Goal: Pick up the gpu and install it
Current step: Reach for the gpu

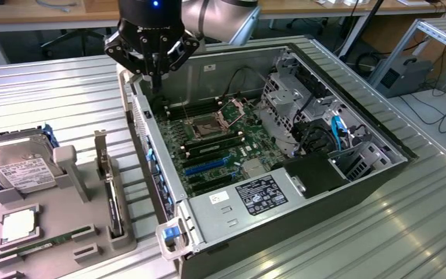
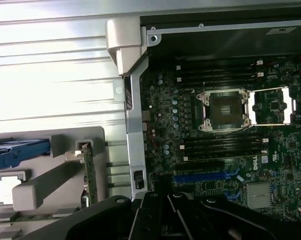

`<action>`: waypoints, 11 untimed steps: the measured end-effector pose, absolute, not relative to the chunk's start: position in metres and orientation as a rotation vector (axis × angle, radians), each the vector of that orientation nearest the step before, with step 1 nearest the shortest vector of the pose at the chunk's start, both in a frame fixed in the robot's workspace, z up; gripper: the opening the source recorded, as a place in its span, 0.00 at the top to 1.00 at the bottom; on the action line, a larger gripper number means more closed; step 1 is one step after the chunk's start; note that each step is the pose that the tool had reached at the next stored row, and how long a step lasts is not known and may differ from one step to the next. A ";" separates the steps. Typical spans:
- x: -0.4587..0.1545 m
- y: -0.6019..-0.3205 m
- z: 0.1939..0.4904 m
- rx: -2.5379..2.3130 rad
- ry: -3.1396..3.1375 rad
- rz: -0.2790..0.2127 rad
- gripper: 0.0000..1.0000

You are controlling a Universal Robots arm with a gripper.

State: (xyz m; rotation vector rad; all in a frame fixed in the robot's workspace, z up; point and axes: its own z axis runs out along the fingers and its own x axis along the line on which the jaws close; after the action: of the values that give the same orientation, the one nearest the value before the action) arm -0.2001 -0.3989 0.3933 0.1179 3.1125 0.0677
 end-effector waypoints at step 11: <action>-0.227 -0.399 0.393 0.118 3.112 0.068 0.89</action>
State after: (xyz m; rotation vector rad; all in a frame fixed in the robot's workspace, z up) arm -0.2274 -0.3989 0.3933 0.1181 3.1124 0.0677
